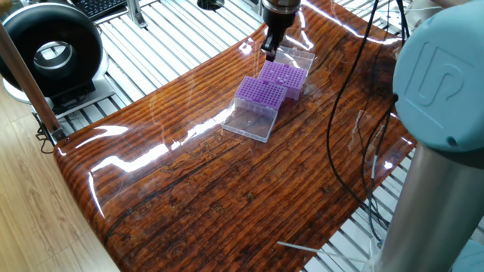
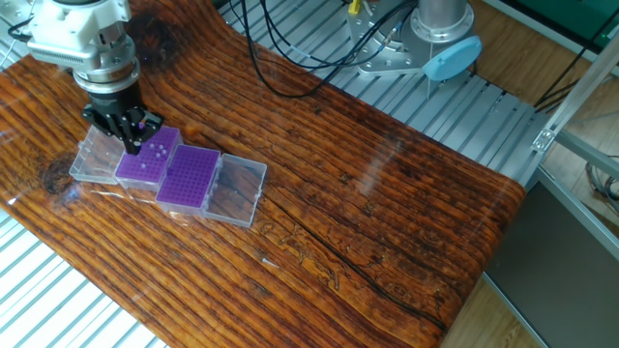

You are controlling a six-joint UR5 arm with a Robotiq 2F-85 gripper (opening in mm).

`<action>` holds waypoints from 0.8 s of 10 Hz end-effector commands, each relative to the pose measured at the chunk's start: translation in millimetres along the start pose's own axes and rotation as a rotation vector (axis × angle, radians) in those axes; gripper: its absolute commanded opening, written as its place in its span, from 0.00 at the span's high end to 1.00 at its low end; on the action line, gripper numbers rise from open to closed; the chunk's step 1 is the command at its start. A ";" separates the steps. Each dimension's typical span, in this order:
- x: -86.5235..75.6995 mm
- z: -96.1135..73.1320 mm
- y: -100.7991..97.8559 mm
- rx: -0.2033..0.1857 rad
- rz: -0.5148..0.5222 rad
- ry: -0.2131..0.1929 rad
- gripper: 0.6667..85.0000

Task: Transfer all small pipette tips from one holder to another

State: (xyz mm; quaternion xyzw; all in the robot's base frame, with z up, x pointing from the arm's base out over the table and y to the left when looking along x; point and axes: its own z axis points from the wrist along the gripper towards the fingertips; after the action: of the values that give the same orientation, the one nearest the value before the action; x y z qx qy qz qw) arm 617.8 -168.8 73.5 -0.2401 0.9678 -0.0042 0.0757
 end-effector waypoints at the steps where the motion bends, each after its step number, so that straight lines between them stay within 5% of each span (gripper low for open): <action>1: -2.5 3.7 0.6 -0.009 0.003 -0.022 0.99; 8: -5.7 7.2 1.7 -0.014 -0.003 -0.035 0.99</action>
State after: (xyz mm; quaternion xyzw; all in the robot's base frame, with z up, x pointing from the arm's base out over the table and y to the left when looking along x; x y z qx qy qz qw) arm 621.5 -164.8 66.2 -0.2450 0.9656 0.0040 0.0871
